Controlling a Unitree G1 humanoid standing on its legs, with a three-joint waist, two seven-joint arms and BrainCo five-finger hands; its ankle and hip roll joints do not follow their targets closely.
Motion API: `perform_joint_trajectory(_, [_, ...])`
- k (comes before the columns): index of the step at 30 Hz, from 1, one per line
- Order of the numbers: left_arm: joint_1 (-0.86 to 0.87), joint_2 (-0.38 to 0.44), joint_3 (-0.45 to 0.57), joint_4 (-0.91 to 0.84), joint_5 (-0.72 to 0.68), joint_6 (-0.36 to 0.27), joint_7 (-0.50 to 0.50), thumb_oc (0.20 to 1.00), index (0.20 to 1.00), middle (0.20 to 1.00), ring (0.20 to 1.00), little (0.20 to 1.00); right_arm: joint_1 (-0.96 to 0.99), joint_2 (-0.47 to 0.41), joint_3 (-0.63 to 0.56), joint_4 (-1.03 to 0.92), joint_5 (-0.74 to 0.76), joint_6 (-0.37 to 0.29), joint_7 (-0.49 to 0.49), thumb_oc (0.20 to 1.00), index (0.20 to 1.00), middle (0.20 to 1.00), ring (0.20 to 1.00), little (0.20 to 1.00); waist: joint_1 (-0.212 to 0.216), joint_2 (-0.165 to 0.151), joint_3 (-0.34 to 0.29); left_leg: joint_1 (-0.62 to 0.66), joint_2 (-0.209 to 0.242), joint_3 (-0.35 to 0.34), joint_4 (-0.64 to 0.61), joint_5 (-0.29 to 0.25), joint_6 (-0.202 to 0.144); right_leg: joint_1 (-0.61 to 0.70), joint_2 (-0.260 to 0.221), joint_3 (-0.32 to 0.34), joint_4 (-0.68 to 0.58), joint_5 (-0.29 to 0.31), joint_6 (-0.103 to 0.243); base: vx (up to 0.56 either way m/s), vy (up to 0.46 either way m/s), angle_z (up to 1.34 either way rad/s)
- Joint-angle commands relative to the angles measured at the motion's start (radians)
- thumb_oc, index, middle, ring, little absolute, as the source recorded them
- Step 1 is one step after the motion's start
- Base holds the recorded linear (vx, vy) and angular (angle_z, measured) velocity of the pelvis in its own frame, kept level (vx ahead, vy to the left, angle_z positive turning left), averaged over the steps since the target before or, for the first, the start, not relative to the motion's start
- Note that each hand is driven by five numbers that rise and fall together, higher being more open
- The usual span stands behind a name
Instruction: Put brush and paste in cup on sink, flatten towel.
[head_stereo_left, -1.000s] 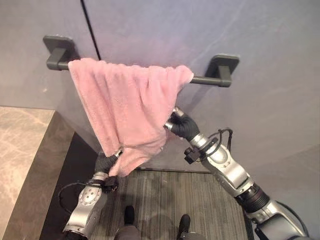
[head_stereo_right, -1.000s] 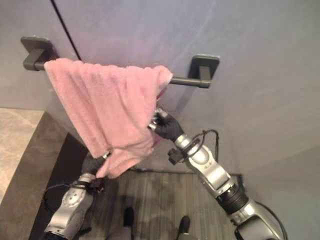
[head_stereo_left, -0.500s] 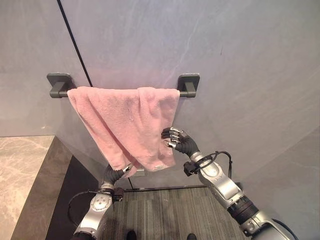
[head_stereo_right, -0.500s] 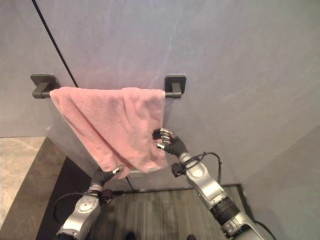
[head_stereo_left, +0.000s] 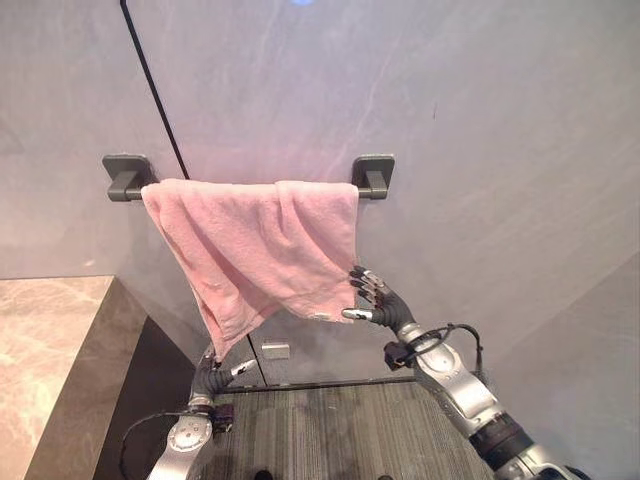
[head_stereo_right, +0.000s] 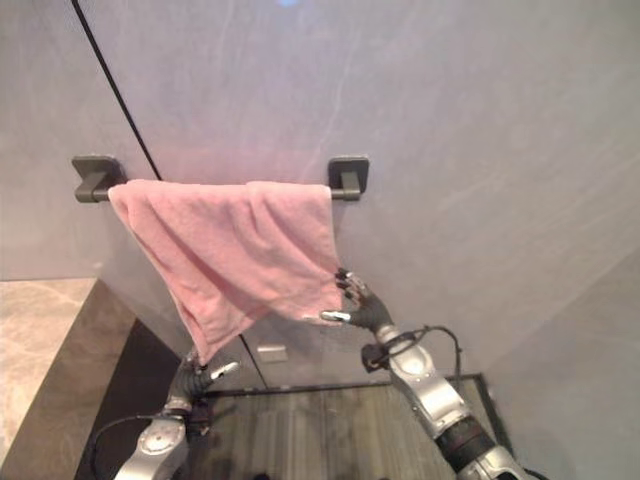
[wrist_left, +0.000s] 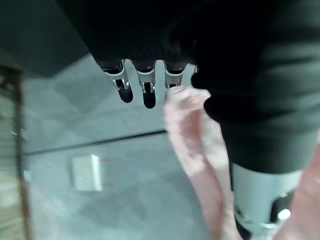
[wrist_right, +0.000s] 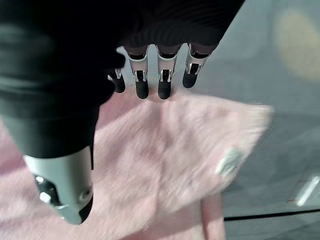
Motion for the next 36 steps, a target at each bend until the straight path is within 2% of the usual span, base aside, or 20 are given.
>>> perform_joint_trajectory(1, [-0.016, 0.061, 0.025, 0.040, 0.078, 0.001, -0.104, 1.000, 1.000, 1.000, 1.000, 1.000, -0.010, -0.085, -0.060, -0.058, 0.010, -0.016, 0.075, 1.000, 1.000, 1.000, 1.000, 1.000, -0.007, -0.015, 0.019, 0.001, 0.030, 0.036, 0.007, 0.000, -0.010, 0.017, -0.073, -0.020, 0.007, 0.038, 0.061, 0.00, 0.000, 0.00])
perform_joint_trajectory(3, [0.002, 0.078, 0.027, 0.033, 0.090, 0.009, -0.131, 1.000, 1.000, 1.000, 1.000, 1.000, 0.009, -0.112, -0.070, -0.070, 0.001, -0.009, 0.098, 1.000, 1.000, 1.000, 1.000, 1.000, -0.009, -0.013, 0.019, -0.001, 0.031, 0.036, 0.007, 0.000, -0.010, 0.016, -0.073, -0.019, 0.008, 0.040, 0.061, 0.00, 0.000, 0.00])
perform_joint_trajectory(4, [0.041, 0.128, 0.029, 0.012, 0.149, 0.022, -0.194, 1.000, 1.000, 1.000, 1.000, 1.000, 0.040, -0.180, -0.095, -0.078, -0.024, -0.002, 0.144, 1.000, 1.000, 1.000, 1.000, 1.000, -0.016, -0.008, 0.023, -0.002, 0.031, 0.037, 0.007, 0.000, -0.012, 0.013, -0.073, -0.016, 0.009, 0.042, 0.063, 0.00, 0.000, 0.00])
perform_joint_trajectory(5, [0.042, 0.129, 0.029, 0.011, 0.149, 0.023, -0.195, 1.000, 1.000, 1.000, 1.000, 1.000, 0.042, -0.181, -0.096, -0.080, -0.024, -0.001, 0.144, 1.000, 1.000, 1.000, 1.000, 1.000, -0.016, -0.008, 0.022, -0.002, 0.031, 0.037, 0.007, 0.000, -0.012, 0.013, -0.073, -0.016, 0.009, 0.042, 0.063, 0.00, 0.000, 0.00])
perform_joint_trajectory(6, [0.078, 0.185, 0.048, -0.033, 0.219, 0.026, -0.243, 1.000, 1.000, 1.000, 1.000, 1.000, 0.078, -0.249, -0.131, -0.104, -0.043, 0.002, 0.192, 1.000, 1.000, 1.000, 1.000, 1.000, -0.022, -0.004, 0.025, -0.005, 0.032, 0.037, 0.007, 0.000, -0.014, 0.010, -0.074, -0.017, 0.009, 0.043, 0.066, 0.00, 0.006, -0.03])
perform_joint_trajectory(7, [0.080, 0.186, 0.048, -0.036, 0.219, 0.028, -0.244, 1.000, 1.000, 1.000, 1.000, 1.000, 0.081, -0.249, -0.133, -0.107, -0.043, 0.004, 0.193, 1.000, 1.000, 1.000, 1.000, 1.000, -0.021, -0.004, 0.024, -0.005, 0.032, 0.036, 0.007, 0.000, -0.014, 0.011, -0.074, -0.017, 0.009, 0.043, 0.066, -0.01, 0.008, -0.03])
perform_joint_trajectory(9, [0.142, 0.296, 0.074, -0.154, 0.207, 0.013, -0.344, 1.000, 1.000, 1.000, 1.000, 1.000, 0.140, -0.305, -0.202, -0.148, 0.013, -0.011, 0.239, 1.000, 1.000, 1.000, 1.000, 1.000, -0.027, 0.004, 0.025, -0.010, 0.033, 0.037, 0.007, 0.002, -0.017, 0.007, -0.077, -0.021, 0.007, 0.047, 0.072, 0.00, 0.005, -0.02])
perform_joint_trajectory(12, [0.232, 0.475, 0.158, -0.378, 0.163, -0.041, -0.457, 1.000, 1.000, 1.000, 1.000, 1.000, 0.225, -0.430, -0.318, -0.320, -0.053, -0.066, 0.304, 1.000, 1.000, 1.000, 1.000, 1.000, -0.036, 0.009, 0.022, -0.008, 0.033, 0.037, 0.007, -0.002, -0.023, 0.009, -0.078, -0.021, 0.006, 0.046, 0.080, 0.00, 0.000, 0.00])
perform_joint_trajectory(13, [0.234, 0.477, 0.160, -0.382, 0.163, -0.040, -0.458, 1.000, 1.000, 1.000, 1.000, 1.000, 0.228, -0.429, -0.320, -0.323, -0.053, -0.065, 0.304, 1.000, 1.000, 1.000, 1.000, 1.000, -0.036, 0.008, 0.019, -0.011, 0.033, 0.037, 0.007, 0.001, -0.022, 0.006, -0.078, -0.021, 0.005, 0.049, 0.080, 0.00, 0.000, 0.00])
perform_joint_trajectory(15, [0.268, 0.602, 0.249, -0.545, 0.162, -0.114, -0.455, 1.000, 1.000, 1.000, 1.000, 1.000, 0.259, -0.478, -0.419, -0.414, -0.156, -0.119, 0.263, 1.000, 1.000, 1.000, 1.000, 1.000, -0.040, 0.009, 0.014, -0.011, 0.036, 0.033, 0.007, 0.001, -0.028, 0.009, -0.078, -0.027, 0.005, 0.047, 0.085, 0.00, -0.007, 0.02])
perform_joint_trajectory(16, [0.270, 0.603, 0.251, -0.547, 0.162, -0.113, -0.456, 1.000, 1.000, 1.000, 1.000, 1.000, 0.261, -0.477, -0.421, -0.417, -0.157, -0.118, 0.263, 1.000, 1.000, 1.000, 1.000, 1.000, -0.039, 0.008, 0.013, -0.015, 0.035, 0.033, 0.007, 0.005, -0.027, 0.006, -0.079, -0.027, 0.004, 0.051, 0.085, 0.00, 0.000, 0.00])
perform_joint_trajectory(18, [0.304, 0.684, 0.341, -0.654, 0.158, -0.156, -0.431, 1.000, 1.000, 1.000, 1.000, 1.000, 0.278, -0.525, -0.506, -0.518, -0.226, -0.160, 0.233, 1.000, 1.000, 1.000, 1.000, 1.000, -0.038, 0.012, 0.011, -0.014, 0.035, 0.031, 0.007, 0.003, -0.030, 0.009, -0.078, -0.028, 0.004, 0.050, 0.089, 0.00, 0.000, 0.00])
perform_joint_trajectory(25, [0.324, 0.849, 0.567, -0.916, -0.112, -0.225, -0.450, 1.000, 1.000, 1.000, 1.000, 1.000, 0.227, -0.597, -0.675, -0.729, -0.143, -0.259, 0.177, 1.000, 1.000, 1.000, 1.000, 1.000, -0.040, 0.011, -0.006, -0.014, 0.036, 0.022, 0.007, 0.006, -0.036, 0.018, -0.076, -0.039, 0.001, 0.052, 0.093, 0.00, 0.001, 0.04])
perform_joint_trajectory(27, [0.287, 0.863, 0.600, -0.953, -0.137, -0.253, -0.427, 1.000, 1.000, 1.000, 1.000, 1.000, 0.158, -0.596, -0.673, -0.753, -0.133, -0.299, 0.144, 1.000, 1.000, 1.000, 1.000, 1.000, -0.038, 0.008, -0.012, -0.016, 0.032, 0.022, 0.007, 0.008, -0.034, 0.013, -0.078, -0.036, 0.000, 0.057, 0.093, 0.00, 0.000, 0.00])
perform_joint_trajectory(29, [0.271, 0.881, 0.624, -0.971, -0.114, -0.265, -0.412, 1.000, 1.000, 1.000, 1.000, 1.000, 0.119, -0.591, -0.665, -0.770, -0.086, -0.314, 0.157, 1.000, 1.000, 1.000, 1.000, 1.000, -0.037, 0.009, -0.013, -0.013, 0.032, 0.021, 0.007, 0.007, -0.035, 0.015, -0.079, -0.035, 0.000, 0.055, 0.093, 0.00, 0.000, 0.00])
perform_joint_trajectory(30, [0.257, 0.972, 0.688, -1.040, 0.028, -0.289, -0.366, 1.000, 1.000, 1.000, 1.000, 1.000, 0.047, -0.606, -0.645, -0.760, -0.081, -0.325, 0.153, 1.000, 1.000, 1.000, 1.000, 1.000, -0.023, 0.009, -0.021, -0.010, 0.032, 0.019, 0.007, 0.003, -0.035, 0.019, -0.080, -0.035, 0.000, 0.053, 0.093, 0.00, 0.000, 0.00])
perform_joint_trajectory(31, [0.254, 0.987, 0.739, -1.051, 0.079, -0.313, -0.324, 1.000, 1.000, 1.000, 1.000, 1.000, 0.008, -0.628, -0.626, -0.757, -0.131, -0.331, 0.128, 1.000, 1.000, 1.000, 1.000, 1.000, -0.019, 0.010, -0.023, -0.005, 0.032, 0.019, 0.007, -0.003, -0.036, 0.023, -0.081, -0.035, 0.001, 0.048, 0.095, 0.00, 0.000, 0.00])
perform_joint_trajectory(33, [0.218, 1.003, 0.790, -1.063, 0.063, -0.341, -0.293, 1.000, 1.000, 1.000, 1.000, 1.000, -0.035, -0.658, -0.614, -0.771, -0.164, -0.339, 0.107, 1.000, 1.000, 1.000, 1.000, 1.000, -0.024, 0.007, -0.028, -0.007, 0.028, 0.018, 0.007, 0.000, -0.035, 0.020, -0.082, -0.034, 0.001, 0.054, 0.095, 0.00, 0.000, 0.00])
perform_joint_trajectory(34, [0.167, 1.042, 0.791, -1.077, 0.077, -0.355, -0.277, 1.000, 1.000, 1.000, 1.000, 1.000, -0.109, -0.688, -0.557, -0.781, -0.183, -0.341, 0.102, 1.000, 1.000, 1.000, 1.000, 1.000, -0.024, 0.002, -0.031, -0.002, 0.028, 0.018, 0.007, -0.002, -0.037, 0.024, -0.082, -0.033, 0.001, 0.053, 0.095, 0.00, 0.000, 0.00])
perform_joint_trajectory(36, [0.116, 1.034, 0.743, -1.063, 0.076, -0.357, -0.272, 1.000, 1.000, 1.000, 1.000, 1.000, -0.166, -0.696, -0.500, -0.766, -0.195, -0.339, 0.096, 1.000, 1.000, 1.000, 1.000, 1.000, -0.026, 0.004, -0.032, -0.003, 0.026, 0.017, 0.007, -0.002, -0.036, 0.023, -0.083, -0.032, 0.001, 0.054, 0.094, 0.00, 0.000, 0.00])
